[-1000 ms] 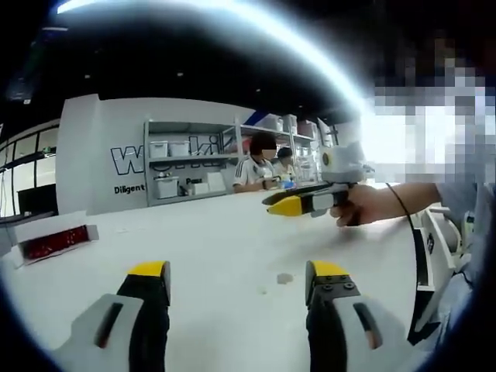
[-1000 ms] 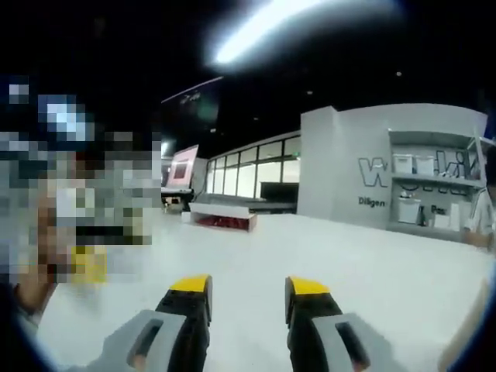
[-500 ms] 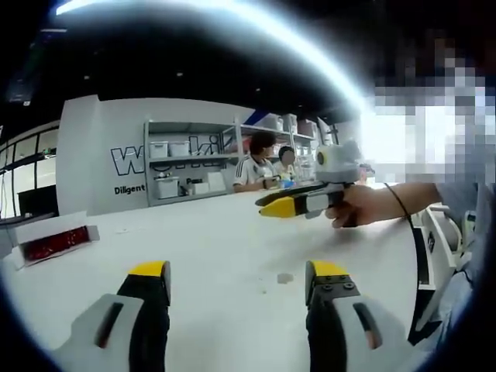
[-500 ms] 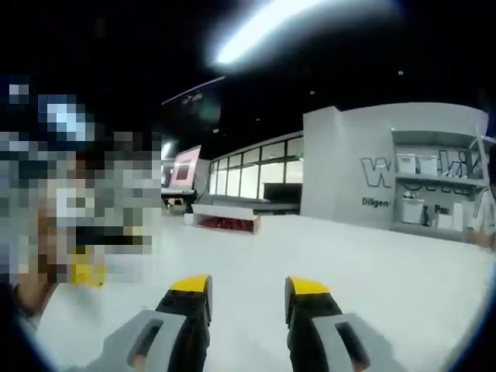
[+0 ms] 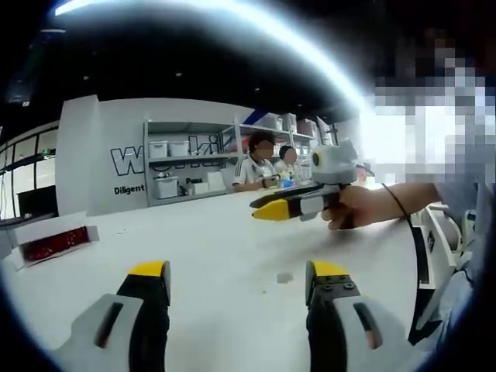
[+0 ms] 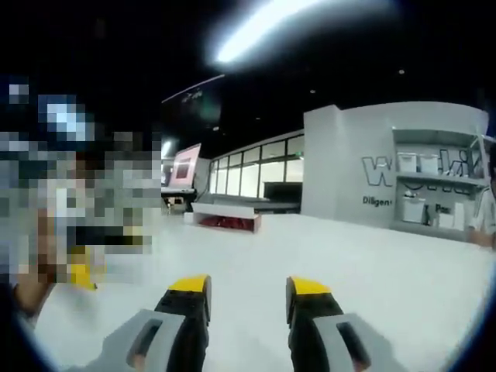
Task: Tear open the coffee pouch, take out the coffee, and pour the coffee from the pouch into the cup
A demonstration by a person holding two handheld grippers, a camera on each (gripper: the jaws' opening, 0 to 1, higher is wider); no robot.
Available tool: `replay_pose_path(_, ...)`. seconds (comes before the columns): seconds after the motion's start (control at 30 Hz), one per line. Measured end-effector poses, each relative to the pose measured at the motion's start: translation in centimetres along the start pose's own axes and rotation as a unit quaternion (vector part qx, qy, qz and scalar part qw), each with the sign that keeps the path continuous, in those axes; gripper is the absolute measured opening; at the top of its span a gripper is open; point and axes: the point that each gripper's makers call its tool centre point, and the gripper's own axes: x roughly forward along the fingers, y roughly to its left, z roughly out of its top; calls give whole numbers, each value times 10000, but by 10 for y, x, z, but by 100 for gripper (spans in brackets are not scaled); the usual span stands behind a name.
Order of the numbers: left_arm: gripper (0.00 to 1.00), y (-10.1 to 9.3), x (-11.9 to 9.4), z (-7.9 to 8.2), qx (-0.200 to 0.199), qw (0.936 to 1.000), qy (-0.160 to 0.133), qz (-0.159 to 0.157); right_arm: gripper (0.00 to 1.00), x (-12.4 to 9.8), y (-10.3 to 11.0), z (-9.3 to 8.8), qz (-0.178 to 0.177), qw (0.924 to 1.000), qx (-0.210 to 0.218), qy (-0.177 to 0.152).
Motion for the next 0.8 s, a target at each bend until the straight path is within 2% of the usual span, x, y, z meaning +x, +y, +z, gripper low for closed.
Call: replay_pose_path(0.8, 72, -1, 0, -1, 25, 10000, 20, 0, 39, 14, 9, 3, 77, 10000, -47, 13)
